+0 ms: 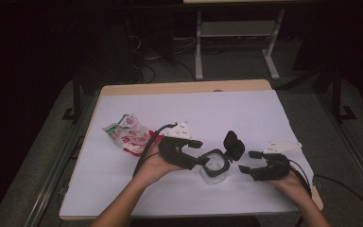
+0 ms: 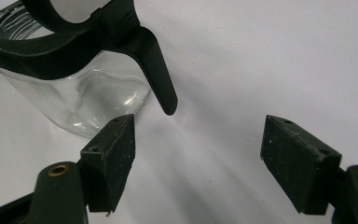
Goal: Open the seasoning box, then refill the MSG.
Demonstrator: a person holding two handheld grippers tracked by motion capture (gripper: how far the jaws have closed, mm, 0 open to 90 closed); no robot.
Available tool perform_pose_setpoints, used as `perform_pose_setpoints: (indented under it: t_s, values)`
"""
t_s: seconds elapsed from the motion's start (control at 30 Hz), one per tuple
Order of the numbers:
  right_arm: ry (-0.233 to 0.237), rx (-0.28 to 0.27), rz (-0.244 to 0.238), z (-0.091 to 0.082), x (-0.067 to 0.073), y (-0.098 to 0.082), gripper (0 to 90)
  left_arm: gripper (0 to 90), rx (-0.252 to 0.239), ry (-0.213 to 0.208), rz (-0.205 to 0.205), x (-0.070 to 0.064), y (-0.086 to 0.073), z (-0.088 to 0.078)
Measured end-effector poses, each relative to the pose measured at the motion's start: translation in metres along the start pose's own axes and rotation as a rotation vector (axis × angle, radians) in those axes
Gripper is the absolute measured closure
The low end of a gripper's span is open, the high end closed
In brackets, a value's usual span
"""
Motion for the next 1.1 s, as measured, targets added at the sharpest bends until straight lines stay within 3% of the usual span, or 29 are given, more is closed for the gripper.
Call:
perform_pose_setpoints:
  t_s: [0.37,1.1]
  values:
    - [-0.003,-0.001,-0.003,0.0,0.002,0.0,25.8,32.1,-0.005,0.046,-0.051,0.009,-0.024,-0.021]
    - [-0.007,-0.003,0.006,-0.002,0.0,-0.002,25.8,26.5,0.015,0.123,-0.102,0.021,-0.075,-0.049]
Point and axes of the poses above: each handheld gripper's, and its own axes: z roughly forward along the jaws, y roughly out of its top, x roughly to its left, the point moved 8 cm from there along z, roughly forward along the jaws, and after that the axes turned 1 degree about y, right-handed, at the moved point
